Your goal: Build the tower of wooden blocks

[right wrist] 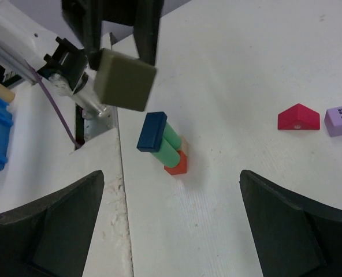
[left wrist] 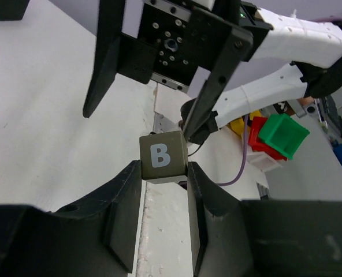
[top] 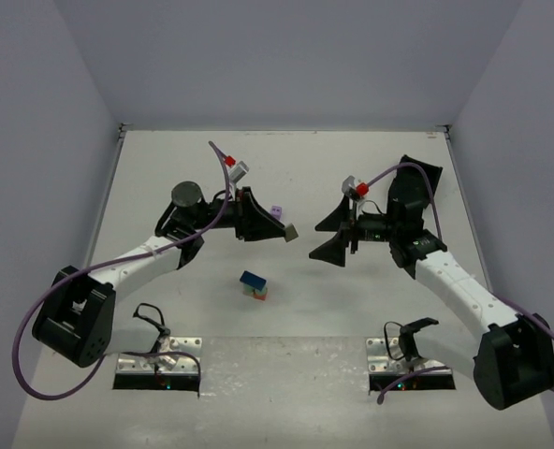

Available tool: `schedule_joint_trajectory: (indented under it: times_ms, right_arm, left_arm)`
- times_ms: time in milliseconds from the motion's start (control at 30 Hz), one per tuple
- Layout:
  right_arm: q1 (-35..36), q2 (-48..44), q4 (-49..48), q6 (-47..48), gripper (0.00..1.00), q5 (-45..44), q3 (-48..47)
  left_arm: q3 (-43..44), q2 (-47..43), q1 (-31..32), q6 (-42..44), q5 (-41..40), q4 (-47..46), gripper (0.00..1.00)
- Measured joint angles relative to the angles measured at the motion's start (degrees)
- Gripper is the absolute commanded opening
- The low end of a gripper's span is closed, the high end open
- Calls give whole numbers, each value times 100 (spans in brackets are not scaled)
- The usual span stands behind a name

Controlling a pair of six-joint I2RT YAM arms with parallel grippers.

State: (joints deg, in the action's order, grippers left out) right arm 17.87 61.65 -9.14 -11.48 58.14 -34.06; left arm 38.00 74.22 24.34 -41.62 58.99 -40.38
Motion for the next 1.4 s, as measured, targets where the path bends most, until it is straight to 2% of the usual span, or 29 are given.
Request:
schedule_joint_trajectory:
  times_ms: [300,500,733,1000,1333,1400]
  right_arm:
    - [-162,661,-1415,-2465,99,245,-159]
    - [-161,360,-2225,-3302,96,23,88]
    - [84,196,-2341,-3442,90,-266,73]
    - [642,597,-2206,-3336,80,-290,-245]
    - [778,743,-2514,-3514,61,-308,-250]
    - [781,790,-2583,-3566,60,-309,-252]
  left_arm:
    - [4,-404,0,151,106,47,0]
    - [4,-416,-2,263,44,157,0]
    - [4,-416,-2,377,-14,301,0]
    - [4,-443,-1,409,-85,340,0]
    - [0,-567,-1,462,-163,362,0]
    - [-25,-632,-2,498,-205,384,0]
